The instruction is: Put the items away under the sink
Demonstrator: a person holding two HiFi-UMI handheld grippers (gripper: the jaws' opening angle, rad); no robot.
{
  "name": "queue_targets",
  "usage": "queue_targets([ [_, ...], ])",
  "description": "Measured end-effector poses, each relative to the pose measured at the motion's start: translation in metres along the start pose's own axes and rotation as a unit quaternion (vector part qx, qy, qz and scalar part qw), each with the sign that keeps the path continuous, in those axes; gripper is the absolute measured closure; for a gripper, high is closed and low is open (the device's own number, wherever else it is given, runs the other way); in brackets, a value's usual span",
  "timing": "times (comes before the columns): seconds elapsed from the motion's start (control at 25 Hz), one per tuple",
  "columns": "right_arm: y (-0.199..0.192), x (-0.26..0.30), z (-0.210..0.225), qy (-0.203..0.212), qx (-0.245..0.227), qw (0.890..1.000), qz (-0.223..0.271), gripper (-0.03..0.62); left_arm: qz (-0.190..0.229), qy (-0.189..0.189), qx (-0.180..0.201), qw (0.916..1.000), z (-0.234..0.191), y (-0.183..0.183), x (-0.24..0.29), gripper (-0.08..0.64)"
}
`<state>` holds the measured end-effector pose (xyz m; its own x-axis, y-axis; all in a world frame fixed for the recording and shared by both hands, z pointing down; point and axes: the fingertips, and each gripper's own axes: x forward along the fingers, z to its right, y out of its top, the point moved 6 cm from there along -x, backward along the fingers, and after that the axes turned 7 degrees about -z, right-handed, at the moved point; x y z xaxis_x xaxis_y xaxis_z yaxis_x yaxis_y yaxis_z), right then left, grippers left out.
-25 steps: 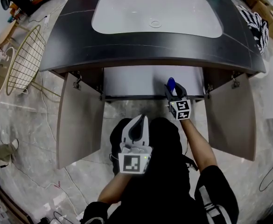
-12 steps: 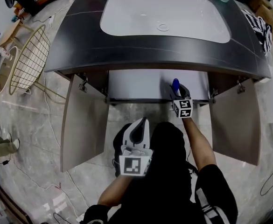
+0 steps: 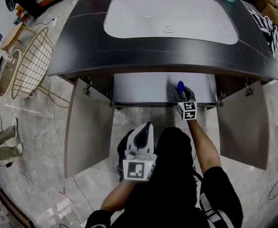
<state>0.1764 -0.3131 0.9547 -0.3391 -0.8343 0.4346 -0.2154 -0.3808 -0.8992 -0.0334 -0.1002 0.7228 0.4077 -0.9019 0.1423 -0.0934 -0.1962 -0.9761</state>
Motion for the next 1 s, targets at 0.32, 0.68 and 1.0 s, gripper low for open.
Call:
queue_targets([
  [0.32, -0.008, -0.011, -0.001, -0.003, 0.001, 1.0, 0.0, 0.426, 0.004, -0.001, 0.0, 1.0, 0.0, 0.002, 0.005, 0.545],
  [0.68, -0.012, -0.012, 0.002, 0.003, 0.018, 1.0, 0.003, 0.426, 0.006, -0.001, -0.005, 1.0, 0.001, 0.0, 0.008, 0.545],
  [1.0, -0.02, -0.03, 0.0, -0.002, 0.035, 0.998, -0.054, 0.37, 0.002, -0.003, -0.015, 0.9999, 0.0, -0.002, 0.015, 0.545],
])
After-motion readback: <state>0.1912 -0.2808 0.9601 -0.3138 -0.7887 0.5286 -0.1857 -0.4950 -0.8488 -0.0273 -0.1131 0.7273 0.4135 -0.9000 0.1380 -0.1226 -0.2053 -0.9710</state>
